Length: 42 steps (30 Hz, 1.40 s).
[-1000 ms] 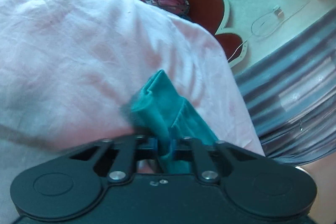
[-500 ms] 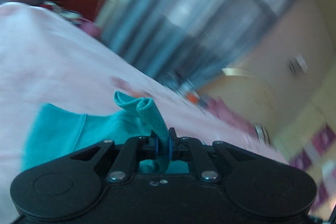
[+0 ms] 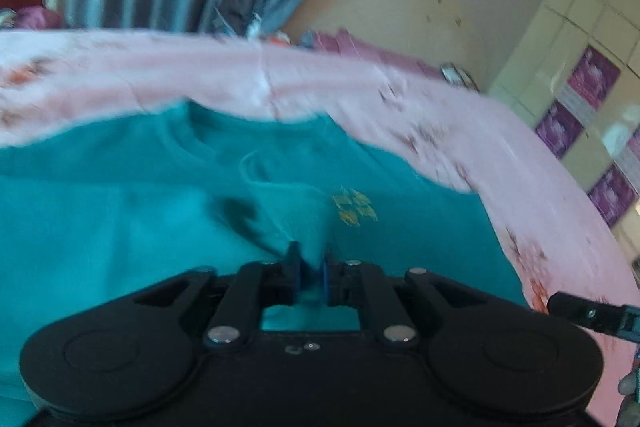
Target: Fold small clothes
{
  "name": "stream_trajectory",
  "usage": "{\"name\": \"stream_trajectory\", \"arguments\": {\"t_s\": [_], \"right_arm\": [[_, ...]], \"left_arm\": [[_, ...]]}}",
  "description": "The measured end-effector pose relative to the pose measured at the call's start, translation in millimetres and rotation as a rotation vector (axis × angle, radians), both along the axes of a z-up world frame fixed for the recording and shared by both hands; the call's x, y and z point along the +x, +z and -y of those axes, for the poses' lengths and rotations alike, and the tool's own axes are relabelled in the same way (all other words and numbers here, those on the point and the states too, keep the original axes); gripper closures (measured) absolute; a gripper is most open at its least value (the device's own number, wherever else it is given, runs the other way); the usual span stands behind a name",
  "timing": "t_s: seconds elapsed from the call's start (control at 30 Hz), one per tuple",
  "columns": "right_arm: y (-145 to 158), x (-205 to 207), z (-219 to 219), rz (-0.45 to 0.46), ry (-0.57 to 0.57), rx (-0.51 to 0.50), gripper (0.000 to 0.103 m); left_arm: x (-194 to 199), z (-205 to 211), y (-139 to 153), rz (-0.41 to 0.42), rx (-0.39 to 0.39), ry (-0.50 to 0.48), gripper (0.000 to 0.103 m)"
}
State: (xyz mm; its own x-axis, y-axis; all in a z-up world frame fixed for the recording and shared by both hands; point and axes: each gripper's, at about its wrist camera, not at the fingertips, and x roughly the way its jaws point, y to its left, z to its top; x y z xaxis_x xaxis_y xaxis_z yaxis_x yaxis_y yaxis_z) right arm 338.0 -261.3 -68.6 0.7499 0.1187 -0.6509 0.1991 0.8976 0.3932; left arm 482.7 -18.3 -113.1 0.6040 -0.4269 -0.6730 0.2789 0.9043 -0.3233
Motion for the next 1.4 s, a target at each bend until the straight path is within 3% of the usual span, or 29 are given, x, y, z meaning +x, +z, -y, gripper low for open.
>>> {"name": "stream_trajectory", "arguments": {"t_s": [0.03, 0.07, 0.1, 0.17, 0.3, 0.43, 0.47, 0.5, 0.63, 0.83, 1.0, 1.1, 1.17, 1.23, 1.3, 1.4], "right_arm": [[-1.1, -1.3, 3.3, -0.003, 0.002, 0.015, 0.036], [-2.1, -1.3, 5.5, -0.005, 0.003, 0.029, 0.036], [-2.9, 0.0, 7.3, -0.007, 0.004, 0.047, 0.036], [-5.0, 3.5, 7.4, -0.009, 0.012, 0.105, 0.036], [-10.8, 19.9, -11.8, 0.007, 0.083, 0.256, 0.036], [-19.8, 45.2, -51.8, 0.007, 0.168, 0.281, 0.039], [-24.0, 52.3, -60.6, -0.005, 0.183, 0.288, 0.053], [-29.0, 59.1, -67.2, -0.025, 0.189, 0.299, 0.058], [-48.7, 78.4, -86.1, -0.108, 0.181, 0.34, 0.059], [-53.8, 76.8, -95.3, -0.142, 0.15, 0.421, 0.059], [-59.6, 79.7, -101.0, -0.147, 0.121, 0.491, 0.059], [-65.6, 85.4, -104.6, -0.137, 0.088, 0.525, 0.061], [-70.7, 88.5, -107.4, -0.138, 0.077, 0.561, 0.088], [-69.4, 92.3, -113.0, -0.131, 0.085, 0.532, 0.096], [-52.7, 96.1, -125.9, -0.085, 0.144, 0.398, 0.097], [-6.6, 85.2, -126.9, 0.1, 0.173, 0.312, 0.098]], "left_arm": [[2.7, 8.2, -8.1, -0.025, -0.007, -0.023, 0.075], [-0.2, 14.9, -14.6, -0.051, -0.015, -0.04, 0.053], [-9.5, 22.7, -18.9, -0.06, -0.023, -0.05, 0.039], [-23.1, 18.4, -13.8, -0.017, -0.04, -0.058, 0.032], [-59.2, -27.7, 7.9, 0.06, 0.015, 0.01, 0.035], [-112.4, -114.9, 22.1, 0.105, 0.117, 0.164, 0.04], [-124.4, -137.4, 22.8, 0.105, 0.151, 0.216, 0.041], [-133.3, -158.8, 22.3, 0.098, 0.169, 0.262, 0.041], [-145.8, -218.7, 8.5, 0.032, 0.149, 0.364, 0.043], [-124.7, -234.9, -10.7, -0.011, 0.091, 0.368, 0.043], [-119.2, -239.3, -16.3, 0.007, 0.064, 0.384, 0.043], [-113.9, -237.5, -18.8, 0.027, 0.087, 0.401, 0.048], [-113.9, -237.8, -19.8, 0.034, 0.091, 0.412, 0.05], [-115.3, -235.5, -20.4, 0.044, 0.118, 0.395, 0.052], [-116.5, -234.8, -20.6, 0.051, 0.142, 0.378, 0.054], [-118.3, -235.8, -21.1, 0.059, 0.161, 0.372, 0.057]]}}
